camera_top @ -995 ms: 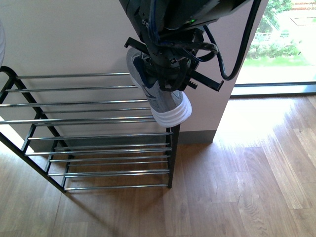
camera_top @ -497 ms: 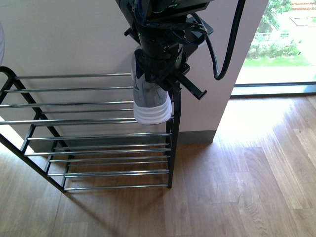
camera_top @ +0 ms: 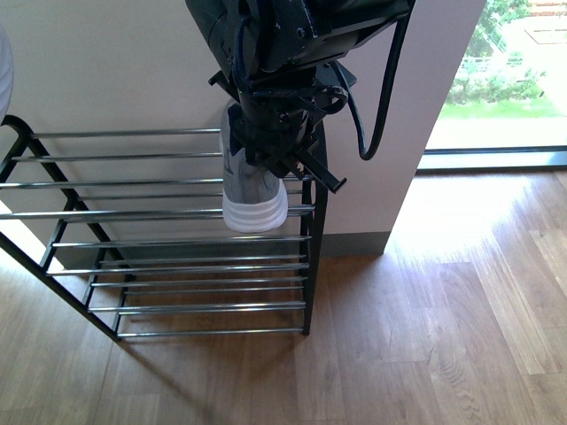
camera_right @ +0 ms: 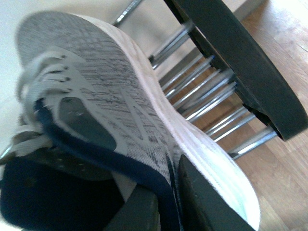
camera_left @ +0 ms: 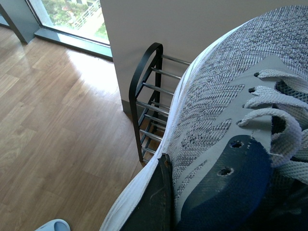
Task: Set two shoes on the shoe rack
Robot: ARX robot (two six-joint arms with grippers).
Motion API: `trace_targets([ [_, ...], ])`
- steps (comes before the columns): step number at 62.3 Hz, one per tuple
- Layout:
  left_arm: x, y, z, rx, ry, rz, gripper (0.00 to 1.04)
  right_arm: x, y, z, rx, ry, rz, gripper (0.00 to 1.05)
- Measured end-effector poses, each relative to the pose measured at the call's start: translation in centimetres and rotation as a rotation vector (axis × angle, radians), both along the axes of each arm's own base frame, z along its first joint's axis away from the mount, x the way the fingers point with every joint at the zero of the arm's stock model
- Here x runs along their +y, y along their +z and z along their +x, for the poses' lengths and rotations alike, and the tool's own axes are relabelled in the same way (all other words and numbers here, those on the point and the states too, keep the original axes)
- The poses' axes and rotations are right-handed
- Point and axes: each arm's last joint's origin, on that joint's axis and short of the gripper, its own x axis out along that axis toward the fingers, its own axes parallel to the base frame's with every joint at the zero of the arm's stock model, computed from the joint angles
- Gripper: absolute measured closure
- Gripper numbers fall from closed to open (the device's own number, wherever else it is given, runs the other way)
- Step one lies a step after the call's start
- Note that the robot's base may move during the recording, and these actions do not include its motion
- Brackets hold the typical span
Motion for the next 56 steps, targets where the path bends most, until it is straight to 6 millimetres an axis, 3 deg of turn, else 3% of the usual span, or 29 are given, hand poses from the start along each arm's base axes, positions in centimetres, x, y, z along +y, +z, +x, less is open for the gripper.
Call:
trace_targets([
  [8,0.0,0.0,0.0,0.0,0.0,0.0,1.03,-0.7,0.7,0.5,-0.062,0.038,0.006,0.73],
  [17,0.0,0.0,0.0,0.0,0.0,0.0,1.03,-2.4,2.3,-0.4,-0.131,0.084,0.016,0.51],
  [28,0.0,0.0,0.0,0.0,0.0,0.0,1.03,-4.3,6.1,-3.5,-0.263,0.22,0.034,0.23],
  [33,0.0,0.0,0.0,0.0,0.0,0.0,1.03,-6.0,8.0,-6.1,-0.329,0.326,0.044,0.08],
  [56,0.0,0.0,0.0,0.0,0.0,0.0,1.03,-17.0,11.6,-15.1,-0.508,0.557,-0.051,0.09],
])
